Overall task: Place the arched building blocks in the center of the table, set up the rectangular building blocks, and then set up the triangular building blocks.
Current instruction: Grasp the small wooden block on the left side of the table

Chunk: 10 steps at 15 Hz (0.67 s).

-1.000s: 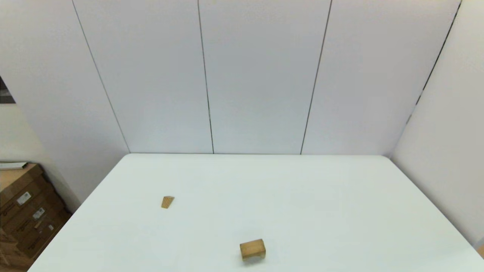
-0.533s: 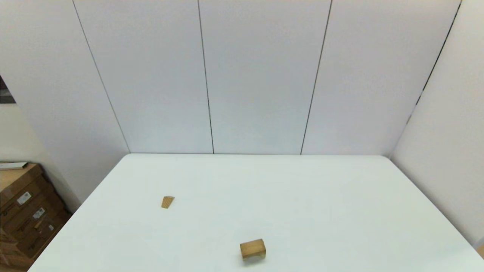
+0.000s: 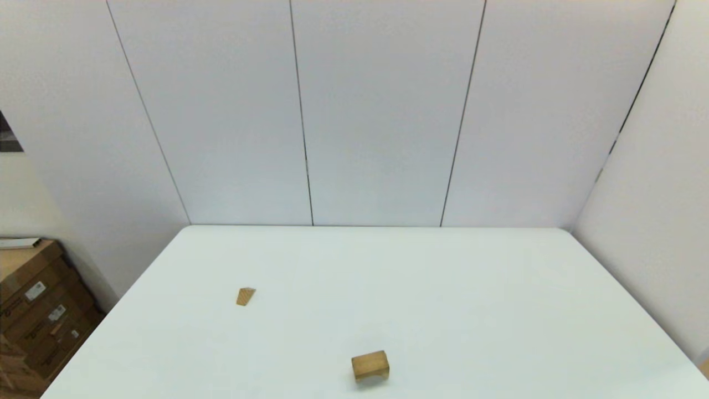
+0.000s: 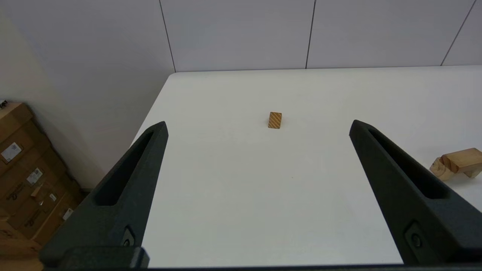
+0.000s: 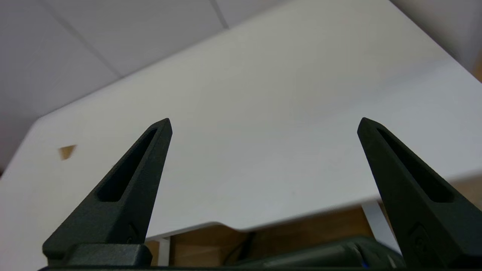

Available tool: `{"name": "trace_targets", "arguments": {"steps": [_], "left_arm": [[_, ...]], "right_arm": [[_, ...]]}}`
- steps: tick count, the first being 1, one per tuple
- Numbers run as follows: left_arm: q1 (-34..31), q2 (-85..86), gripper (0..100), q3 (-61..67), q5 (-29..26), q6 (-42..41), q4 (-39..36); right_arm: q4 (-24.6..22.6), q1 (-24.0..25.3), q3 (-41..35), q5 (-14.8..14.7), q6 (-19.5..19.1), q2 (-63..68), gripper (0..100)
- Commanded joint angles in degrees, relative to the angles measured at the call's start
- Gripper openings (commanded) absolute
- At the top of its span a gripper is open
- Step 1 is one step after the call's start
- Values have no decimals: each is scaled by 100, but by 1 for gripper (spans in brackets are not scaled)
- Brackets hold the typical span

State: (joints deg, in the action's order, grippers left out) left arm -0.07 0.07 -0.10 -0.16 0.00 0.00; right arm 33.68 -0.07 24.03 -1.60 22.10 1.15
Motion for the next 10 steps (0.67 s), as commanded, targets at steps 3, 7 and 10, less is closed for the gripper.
{"name": "trace_targets", "arguments": {"steps": [3, 7, 10], "left_arm": [[-1, -7, 100, 1, -2, 0, 0], [-1, -7, 100, 1, -2, 0, 0], [-1, -7, 100, 1, -2, -9, 0]], "right_arm": [[-1804, -1, -1612, 63, -918, -123, 100], [-2226, -1, -1893, 54, -2149, -123, 100], [-2568, -1, -2042, 98, -2395, -123, 100]]}}
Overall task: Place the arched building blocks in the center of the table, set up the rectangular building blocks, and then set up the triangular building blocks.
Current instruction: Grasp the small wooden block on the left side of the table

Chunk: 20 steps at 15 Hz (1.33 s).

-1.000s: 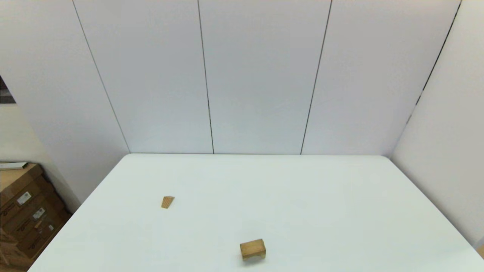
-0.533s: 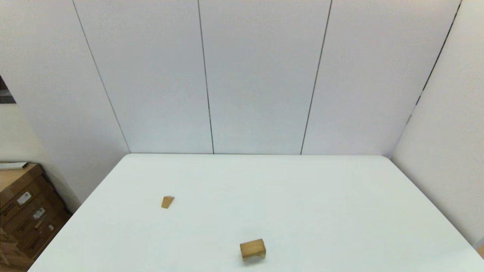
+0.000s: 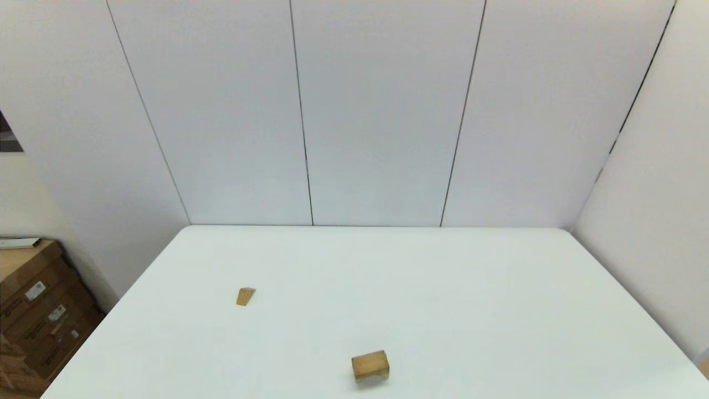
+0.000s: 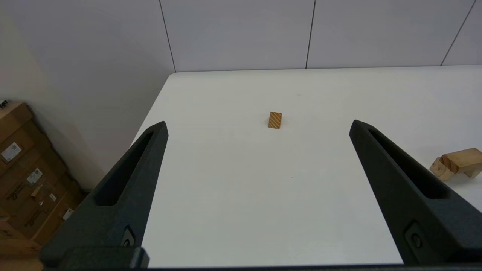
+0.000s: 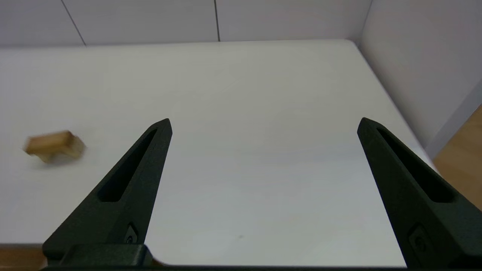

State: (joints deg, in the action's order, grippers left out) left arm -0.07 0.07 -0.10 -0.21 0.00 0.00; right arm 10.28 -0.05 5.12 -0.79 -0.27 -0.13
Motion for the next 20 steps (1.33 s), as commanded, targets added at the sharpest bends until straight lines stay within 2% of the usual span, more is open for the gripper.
{"name": "trace_targets", "arguments": {"steps": [1, 6, 9, 11, 12, 14, 16, 20], "left_arm": [[-1, -7, 100, 1, 3, -9, 0], [-1, -7, 100, 1, 3, 0, 0], [-1, -7, 100, -69, 3, -35, 88], [-1, -157, 100, -720, 65, -9, 721], [-1, -561, 100, -1159, 73, 62, 1125], [-10, -2380, 100, -1959, 109, 439, 1134], [-1, -3883, 100, -2539, 109, 615, 809], [7, -6327, 100, -2680, 12, 642, -316]], "right_arm": [[-228, -4, -152, 18, -193, 5, 100], [-237, 5, -222, 88, -298, 5, 100], [-245, 5, -222, 53, -70, 5, 100], [-245, 5, -222, 53, -61, 5, 100], [-245, 5, -222, 53, -61, 5, 100], [-245, 5, -222, 53, -61, 5, 100], [-254, 5, -222, 53, -61, 5, 100], [-245, 5, -222, 53, -61, 5, 100]]}}
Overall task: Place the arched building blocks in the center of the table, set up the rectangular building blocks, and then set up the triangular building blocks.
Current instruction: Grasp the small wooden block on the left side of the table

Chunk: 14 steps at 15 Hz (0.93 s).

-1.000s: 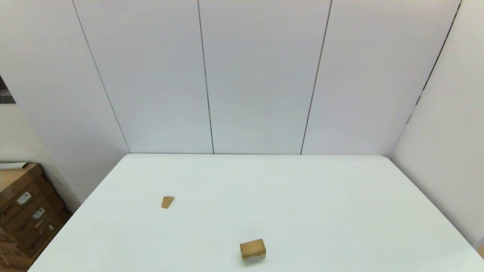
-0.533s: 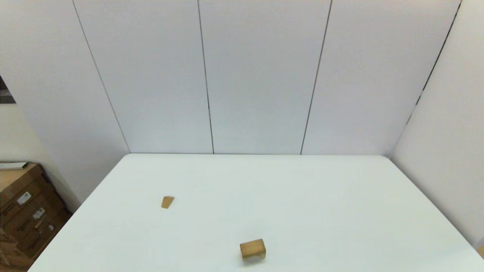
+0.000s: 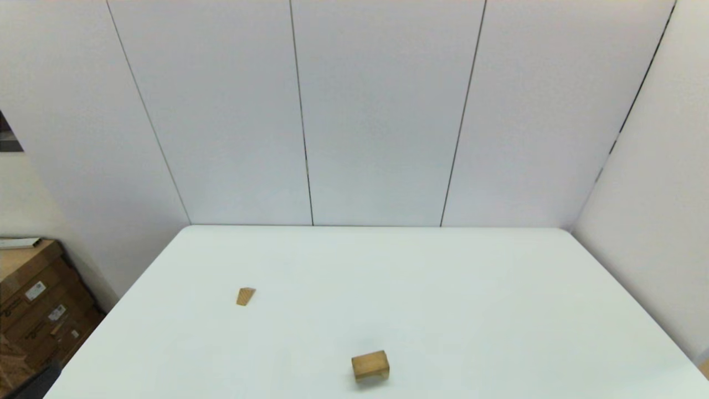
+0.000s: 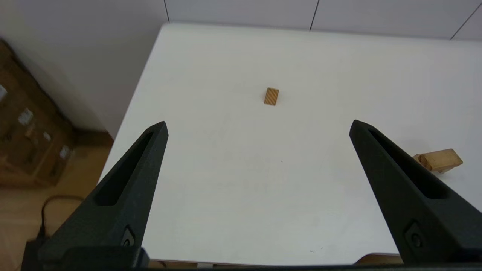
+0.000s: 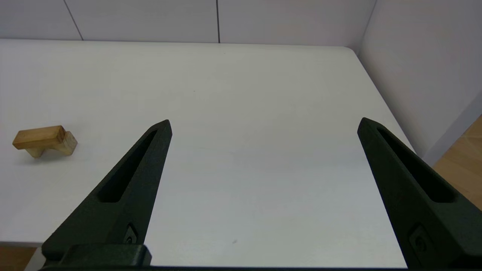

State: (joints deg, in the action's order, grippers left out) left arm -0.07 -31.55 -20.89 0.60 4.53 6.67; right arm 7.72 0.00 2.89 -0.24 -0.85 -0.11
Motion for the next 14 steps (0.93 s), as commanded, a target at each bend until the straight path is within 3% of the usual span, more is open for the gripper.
{"name": "trace_targets", "arguments": {"steps": [1, 9, 14], "left_arm": [[16, -3701, 100, -600, -148, 232, -1247], [227, -7761, 100, -855, -403, 425, -3945], [218, -8789, 100, -1470, -420, -5, -4235]], "right_arm": [[11, 0, 1, -2, -3, 2, 100], [11, 0, 1, -2, -3, 2, 100], [2, 0, 1, -2, -3, 2, 100]]}}
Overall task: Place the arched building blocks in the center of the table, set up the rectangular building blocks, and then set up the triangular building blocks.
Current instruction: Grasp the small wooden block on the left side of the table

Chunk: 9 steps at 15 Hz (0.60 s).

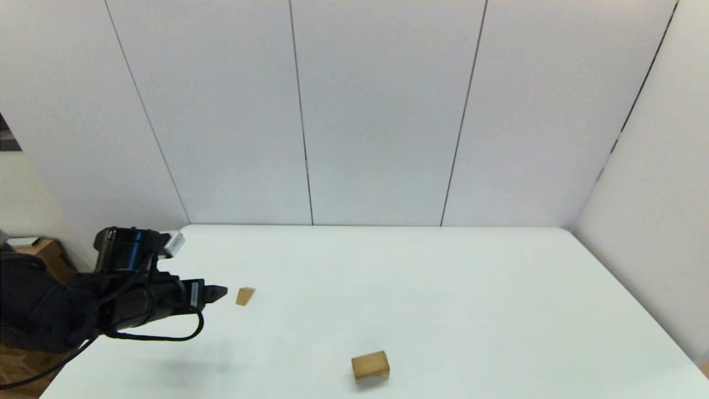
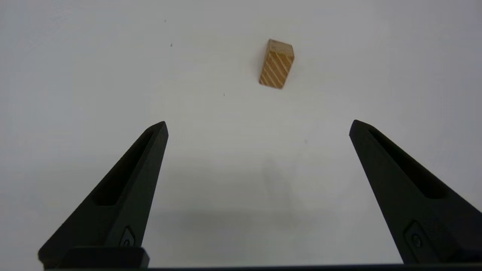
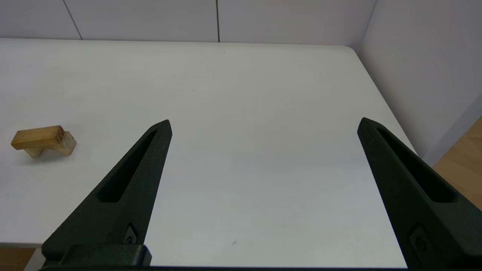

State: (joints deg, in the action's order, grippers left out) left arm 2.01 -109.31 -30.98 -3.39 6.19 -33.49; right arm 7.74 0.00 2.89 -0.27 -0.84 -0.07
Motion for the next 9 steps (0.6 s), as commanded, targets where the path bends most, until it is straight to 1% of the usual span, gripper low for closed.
{"name": "trace_targets", "arguments": {"steps": [1, 4, 7, 9], "left_arm": [[36, -1119, 100, -594, -30, -206, -211], [203, -1452, 100, -919, -65, -285, -211], [326, -1593, 100, -1024, -285, -461, -202], [414, -1769, 100, -1024, -311, -461, -220]], "right_arm": [[8, 0, 1, 0, -4, -1, 100], [-1, 0, 1, 0, -4, -1, 100], [8, 0, 1, 0, -4, -1, 100], [-1, 0, 1, 0, -4, -1, 100]]}}
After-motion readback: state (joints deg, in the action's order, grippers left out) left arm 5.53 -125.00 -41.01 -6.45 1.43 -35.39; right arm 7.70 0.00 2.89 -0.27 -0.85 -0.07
